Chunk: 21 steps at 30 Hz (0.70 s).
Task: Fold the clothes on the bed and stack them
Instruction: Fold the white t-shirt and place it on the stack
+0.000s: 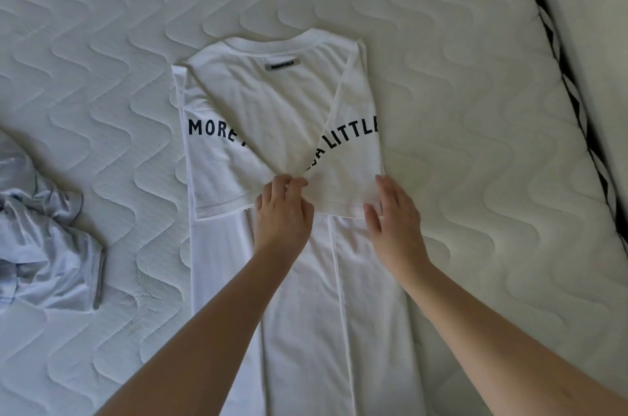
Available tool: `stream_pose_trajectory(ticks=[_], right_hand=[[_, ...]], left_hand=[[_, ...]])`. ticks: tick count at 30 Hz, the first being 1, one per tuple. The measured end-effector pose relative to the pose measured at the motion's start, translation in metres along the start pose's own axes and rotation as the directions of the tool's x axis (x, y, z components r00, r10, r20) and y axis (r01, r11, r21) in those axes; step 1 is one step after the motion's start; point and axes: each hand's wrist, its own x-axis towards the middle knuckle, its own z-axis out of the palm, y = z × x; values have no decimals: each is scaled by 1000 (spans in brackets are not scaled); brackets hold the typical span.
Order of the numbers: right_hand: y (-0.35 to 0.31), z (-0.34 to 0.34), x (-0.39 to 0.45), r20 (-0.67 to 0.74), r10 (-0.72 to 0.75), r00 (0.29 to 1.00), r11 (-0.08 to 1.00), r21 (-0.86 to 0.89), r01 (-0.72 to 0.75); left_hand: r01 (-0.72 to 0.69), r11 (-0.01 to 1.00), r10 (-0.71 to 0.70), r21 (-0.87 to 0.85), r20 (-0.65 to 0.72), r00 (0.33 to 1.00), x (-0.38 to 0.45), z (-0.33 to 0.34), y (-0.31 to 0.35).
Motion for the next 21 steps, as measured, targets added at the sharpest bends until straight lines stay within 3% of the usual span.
stream_pose_trajectory(ticks=[4, 6, 8, 10, 13, 16, 21], right_hand=[[-7, -6, 10, -25, 169, 985, 984, 63, -167], [-11, -7, 15, -4, 241, 971, 957, 167, -237], [-14, -7, 19, 21, 311, 950, 915, 264, -305], [-16, -6, 21, 26, 345, 938, 898, 281, -337], [-18, -3, 20, 18, 367, 930, 900, 245, -360], [-19, -1, 20, 34, 380, 925, 899, 224, -377], [-23, -4, 18, 84, 390, 917, 802, 457, -384]], left_hand=[[-79, 994, 82, -82, 33, 996, 44, -2, 20], [-170, 982, 172, -85, 19, 985, 73, -3, 31], [-303, 952, 307, -50, 115, 945, 105, -2, 41], [-472, 881, 435, 40, 324, 840, 135, 2, 50], [-681, 707, 482, 191, 575, 661, 176, 7, 64], [-782, 600, 530, 169, 649, 546, 211, 4, 77], [-887, 451, 626, 95, 675, 391, 246, -2, 87]])
